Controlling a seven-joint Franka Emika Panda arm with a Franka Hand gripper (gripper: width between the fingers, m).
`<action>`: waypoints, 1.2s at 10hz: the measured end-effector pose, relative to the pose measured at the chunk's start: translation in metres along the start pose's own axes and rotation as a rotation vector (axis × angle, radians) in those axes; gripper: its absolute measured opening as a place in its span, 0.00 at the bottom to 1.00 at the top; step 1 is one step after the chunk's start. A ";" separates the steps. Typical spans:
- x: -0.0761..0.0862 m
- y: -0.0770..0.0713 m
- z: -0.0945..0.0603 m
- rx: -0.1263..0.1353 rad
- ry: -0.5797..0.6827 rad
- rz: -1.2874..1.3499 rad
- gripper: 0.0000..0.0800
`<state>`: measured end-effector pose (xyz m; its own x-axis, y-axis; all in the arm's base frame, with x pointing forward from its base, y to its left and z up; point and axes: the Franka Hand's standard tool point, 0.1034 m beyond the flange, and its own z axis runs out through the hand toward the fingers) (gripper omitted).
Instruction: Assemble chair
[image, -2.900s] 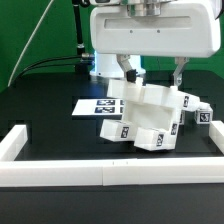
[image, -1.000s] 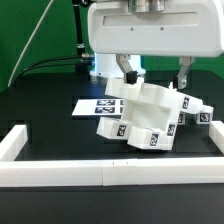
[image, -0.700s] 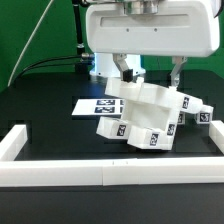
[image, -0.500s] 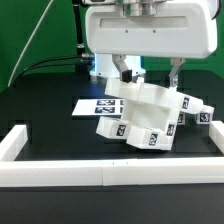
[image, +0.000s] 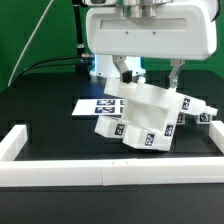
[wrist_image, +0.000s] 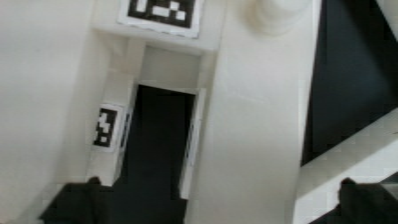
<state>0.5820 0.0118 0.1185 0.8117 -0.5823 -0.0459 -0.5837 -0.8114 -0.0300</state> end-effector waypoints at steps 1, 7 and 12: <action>0.000 0.000 0.000 0.000 0.000 0.000 0.81; -0.010 0.008 -0.018 -0.006 -0.047 0.044 0.81; -0.003 0.017 0.012 -0.020 -0.012 0.032 0.81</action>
Offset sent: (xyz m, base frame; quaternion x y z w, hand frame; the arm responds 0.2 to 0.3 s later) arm -0.0235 -0.0056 0.0292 -0.0464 -0.0690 0.0620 0.9946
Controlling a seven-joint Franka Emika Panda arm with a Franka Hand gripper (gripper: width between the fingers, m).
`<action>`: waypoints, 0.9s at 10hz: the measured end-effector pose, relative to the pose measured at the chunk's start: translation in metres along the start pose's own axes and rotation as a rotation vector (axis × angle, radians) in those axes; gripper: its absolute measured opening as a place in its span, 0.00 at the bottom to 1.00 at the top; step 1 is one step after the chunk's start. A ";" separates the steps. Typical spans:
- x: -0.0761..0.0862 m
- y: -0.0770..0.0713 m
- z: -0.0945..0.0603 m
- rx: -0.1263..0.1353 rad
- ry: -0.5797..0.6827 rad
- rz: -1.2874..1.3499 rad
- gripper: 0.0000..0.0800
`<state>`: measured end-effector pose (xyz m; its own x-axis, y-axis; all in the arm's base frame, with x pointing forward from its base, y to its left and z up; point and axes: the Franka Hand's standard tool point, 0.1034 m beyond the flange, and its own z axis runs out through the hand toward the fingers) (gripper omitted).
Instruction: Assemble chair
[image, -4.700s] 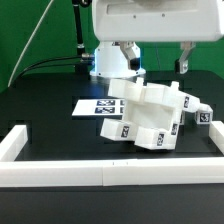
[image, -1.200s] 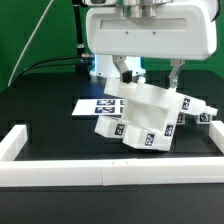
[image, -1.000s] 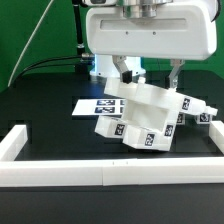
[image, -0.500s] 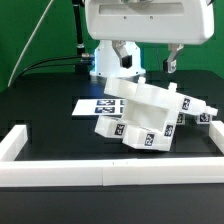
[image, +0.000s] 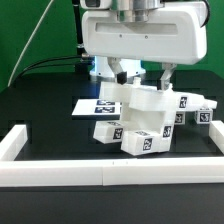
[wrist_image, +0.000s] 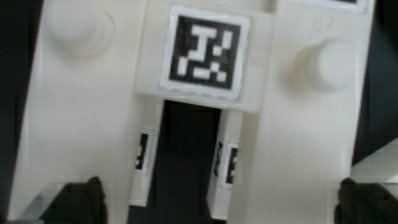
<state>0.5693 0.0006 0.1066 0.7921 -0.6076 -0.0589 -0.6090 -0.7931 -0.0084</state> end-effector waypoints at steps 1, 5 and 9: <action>0.002 0.001 0.006 -0.005 0.005 -0.001 0.81; 0.018 0.003 0.007 0.007 0.044 -0.029 0.81; 0.019 0.003 0.006 0.009 0.050 -0.031 0.81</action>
Offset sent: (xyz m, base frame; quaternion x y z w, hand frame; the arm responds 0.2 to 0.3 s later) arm 0.0106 -0.0156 -0.0131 -0.0023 0.0100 -0.0199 0.9997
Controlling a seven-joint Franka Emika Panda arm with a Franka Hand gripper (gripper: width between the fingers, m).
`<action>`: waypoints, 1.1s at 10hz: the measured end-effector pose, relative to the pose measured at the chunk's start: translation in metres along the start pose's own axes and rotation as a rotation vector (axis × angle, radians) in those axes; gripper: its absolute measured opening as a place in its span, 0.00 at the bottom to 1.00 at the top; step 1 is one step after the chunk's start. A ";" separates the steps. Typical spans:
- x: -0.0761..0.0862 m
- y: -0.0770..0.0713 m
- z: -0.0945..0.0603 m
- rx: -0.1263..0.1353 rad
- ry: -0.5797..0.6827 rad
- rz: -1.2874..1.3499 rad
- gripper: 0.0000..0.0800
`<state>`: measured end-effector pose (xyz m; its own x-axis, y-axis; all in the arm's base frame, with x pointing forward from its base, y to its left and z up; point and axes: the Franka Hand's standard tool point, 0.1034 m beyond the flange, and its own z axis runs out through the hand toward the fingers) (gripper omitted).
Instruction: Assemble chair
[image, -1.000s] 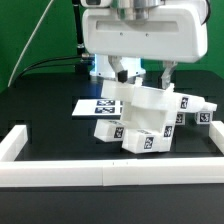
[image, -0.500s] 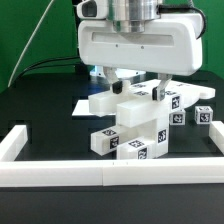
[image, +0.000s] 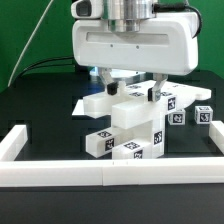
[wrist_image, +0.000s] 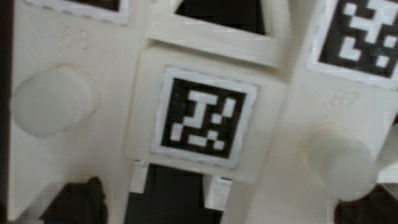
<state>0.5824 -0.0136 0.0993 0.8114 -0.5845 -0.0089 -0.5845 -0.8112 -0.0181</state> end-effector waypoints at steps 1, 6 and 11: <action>0.000 0.000 0.000 0.000 0.000 -0.001 0.81; -0.001 -0.014 -0.059 0.029 -0.053 0.011 0.81; -0.039 -0.061 -0.101 0.021 -0.014 -0.139 0.81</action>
Offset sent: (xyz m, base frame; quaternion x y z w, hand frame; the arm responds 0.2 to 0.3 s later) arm -0.0062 0.0052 0.0387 0.0015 -0.0565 0.0011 0.9984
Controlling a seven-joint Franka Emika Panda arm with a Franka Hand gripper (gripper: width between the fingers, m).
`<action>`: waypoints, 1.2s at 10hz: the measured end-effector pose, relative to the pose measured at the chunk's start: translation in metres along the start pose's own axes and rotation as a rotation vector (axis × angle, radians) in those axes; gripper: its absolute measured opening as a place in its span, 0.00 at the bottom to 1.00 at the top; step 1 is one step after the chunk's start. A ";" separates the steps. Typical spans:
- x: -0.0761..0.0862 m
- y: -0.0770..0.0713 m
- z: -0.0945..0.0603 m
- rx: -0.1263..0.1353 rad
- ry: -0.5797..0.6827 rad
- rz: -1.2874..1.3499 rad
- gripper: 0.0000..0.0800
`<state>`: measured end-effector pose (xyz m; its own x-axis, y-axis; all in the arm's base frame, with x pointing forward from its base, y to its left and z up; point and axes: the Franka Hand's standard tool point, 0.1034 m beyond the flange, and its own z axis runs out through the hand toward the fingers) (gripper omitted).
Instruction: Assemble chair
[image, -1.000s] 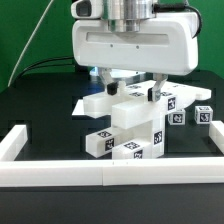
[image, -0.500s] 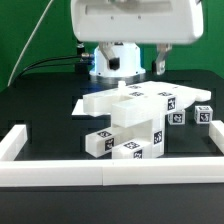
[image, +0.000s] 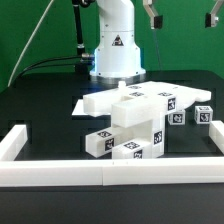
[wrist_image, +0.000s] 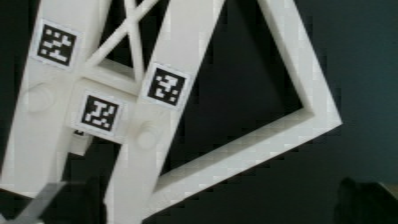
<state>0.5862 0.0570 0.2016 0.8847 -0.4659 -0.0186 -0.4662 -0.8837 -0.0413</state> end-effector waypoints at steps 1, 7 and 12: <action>-0.001 -0.001 0.001 -0.001 -0.001 -0.001 0.81; -0.075 -0.034 0.022 0.024 0.012 0.041 0.81; -0.095 -0.043 0.030 -0.022 0.015 0.057 0.81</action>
Offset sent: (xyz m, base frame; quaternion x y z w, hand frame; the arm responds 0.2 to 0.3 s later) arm 0.0000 0.0000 0.0000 0.0000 0.0000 0.0000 1.0000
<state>0.5225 0.1411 0.1749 0.8565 -0.5162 -0.0058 -0.5162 -0.8563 -0.0190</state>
